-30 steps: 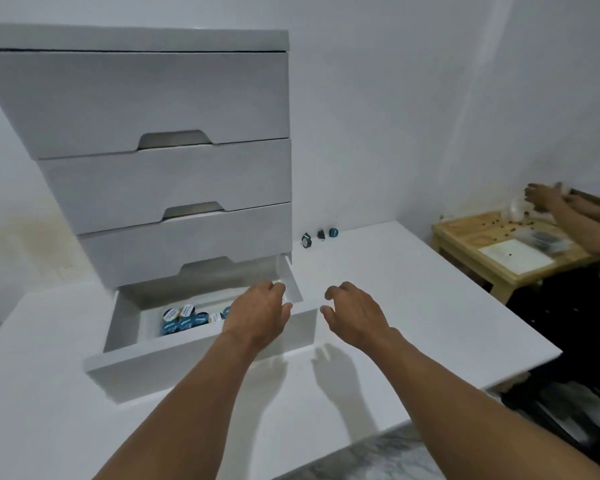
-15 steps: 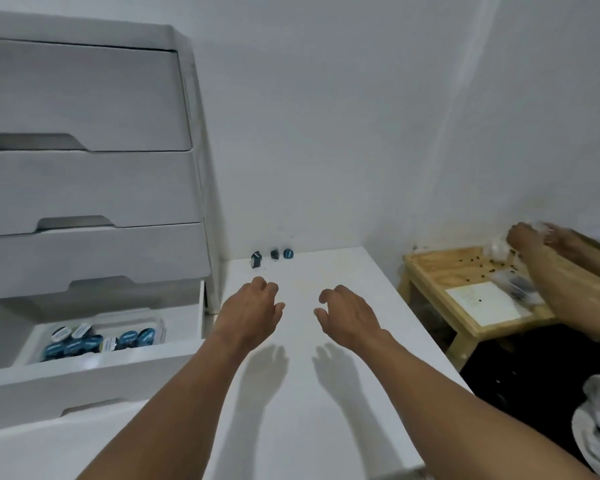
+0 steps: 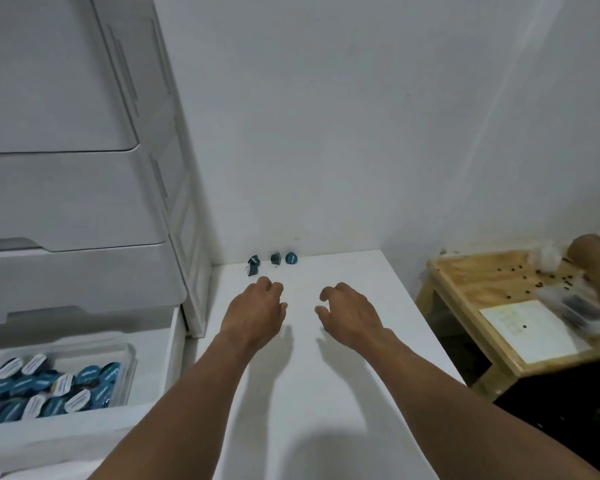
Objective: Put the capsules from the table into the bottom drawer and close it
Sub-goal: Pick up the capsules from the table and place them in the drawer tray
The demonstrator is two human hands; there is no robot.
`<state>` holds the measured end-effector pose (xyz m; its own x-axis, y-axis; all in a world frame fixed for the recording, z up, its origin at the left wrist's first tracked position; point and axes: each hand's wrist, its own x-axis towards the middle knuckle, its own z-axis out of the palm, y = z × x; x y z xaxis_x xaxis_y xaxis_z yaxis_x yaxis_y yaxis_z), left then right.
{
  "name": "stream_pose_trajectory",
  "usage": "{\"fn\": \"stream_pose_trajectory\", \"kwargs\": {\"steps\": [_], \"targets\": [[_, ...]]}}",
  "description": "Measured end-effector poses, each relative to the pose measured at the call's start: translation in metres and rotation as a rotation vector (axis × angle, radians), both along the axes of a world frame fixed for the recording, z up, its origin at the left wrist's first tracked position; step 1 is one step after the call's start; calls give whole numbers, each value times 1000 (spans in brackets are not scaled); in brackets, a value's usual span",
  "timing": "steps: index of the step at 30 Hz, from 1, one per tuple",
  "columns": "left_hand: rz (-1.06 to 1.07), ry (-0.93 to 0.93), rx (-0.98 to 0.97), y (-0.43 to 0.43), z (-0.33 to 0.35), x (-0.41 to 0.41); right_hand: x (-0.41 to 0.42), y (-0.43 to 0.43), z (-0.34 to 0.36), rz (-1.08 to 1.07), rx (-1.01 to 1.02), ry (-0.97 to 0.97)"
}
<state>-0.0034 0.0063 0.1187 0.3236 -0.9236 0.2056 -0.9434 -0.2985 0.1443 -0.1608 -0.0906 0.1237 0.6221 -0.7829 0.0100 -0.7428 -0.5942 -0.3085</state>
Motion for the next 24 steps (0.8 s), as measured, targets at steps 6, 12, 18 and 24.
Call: {"fn": "stream_pose_trajectory", "kwargs": {"steps": [6,12,18,24], "targets": [[-12,78,54,-48,-39,45,45,-50,-31,-2,80,65],[55,170,119,-76,-83,80,82,-79,-72,65,146,95],[151,307,114,-110,-116,97,110,-120,-102,110,182,121],[227,311,77,-157,-136,139,150,-177,-131,98,171,55]]}}
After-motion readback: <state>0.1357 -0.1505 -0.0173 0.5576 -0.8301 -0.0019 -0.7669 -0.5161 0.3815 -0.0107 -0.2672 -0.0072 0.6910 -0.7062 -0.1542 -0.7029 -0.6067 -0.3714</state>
